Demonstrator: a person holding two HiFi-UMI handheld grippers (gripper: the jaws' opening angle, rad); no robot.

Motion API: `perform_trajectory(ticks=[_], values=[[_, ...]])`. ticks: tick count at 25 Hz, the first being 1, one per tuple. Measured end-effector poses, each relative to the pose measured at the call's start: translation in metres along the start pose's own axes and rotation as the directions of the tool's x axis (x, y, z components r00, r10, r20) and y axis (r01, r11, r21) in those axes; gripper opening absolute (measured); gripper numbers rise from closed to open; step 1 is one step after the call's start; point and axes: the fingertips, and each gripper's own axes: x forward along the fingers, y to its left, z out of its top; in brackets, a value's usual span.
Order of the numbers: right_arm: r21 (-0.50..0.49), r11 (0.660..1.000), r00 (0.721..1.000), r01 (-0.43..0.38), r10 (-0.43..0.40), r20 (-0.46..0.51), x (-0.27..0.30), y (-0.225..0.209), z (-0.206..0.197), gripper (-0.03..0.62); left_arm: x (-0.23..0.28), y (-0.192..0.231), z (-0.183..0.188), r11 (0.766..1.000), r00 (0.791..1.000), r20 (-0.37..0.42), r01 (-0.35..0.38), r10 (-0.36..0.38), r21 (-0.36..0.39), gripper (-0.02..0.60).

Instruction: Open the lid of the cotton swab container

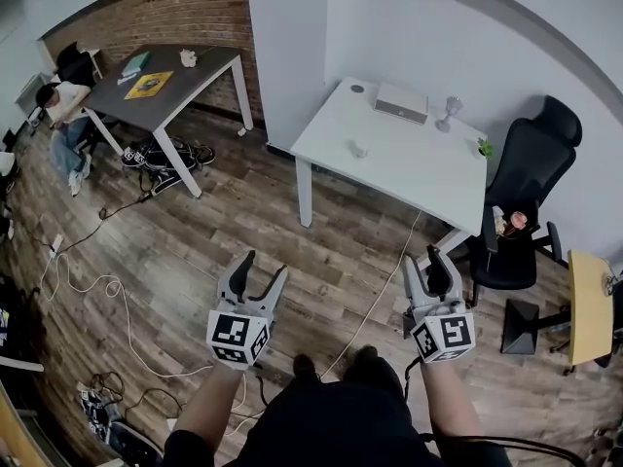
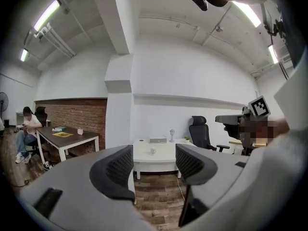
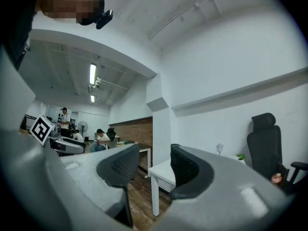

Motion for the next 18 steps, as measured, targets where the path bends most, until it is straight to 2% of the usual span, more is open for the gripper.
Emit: perform_trajectory(ticks=[7, 13, 18], values=[[0.030, 0.999, 0.999, 0.028, -0.027, -0.035, 0.039, -0.019, -0.019, 0.197, 0.033, 0.030, -0.010, 0.999, 1.000, -0.007, -0.023, 0.023, -0.039, 0.272], [0.105, 0.994, 0.999, -0.021, 0.023, -0.024, 0.113, -0.034, -0.037, 0.196, 0.072, 0.063, -0.008, 0.997, 0.996, -0.035, -0.083, 0.083, -0.005, 0.272], [0.143, 0.987, 0.997, -0.072, 0.075, -0.012, 0.182, -0.061, -0.045, 0.196, 0.125, 0.087, 0.010, 0.990, 0.989, -0.050, -0.138, 0.139, 0.029, 0.271]])
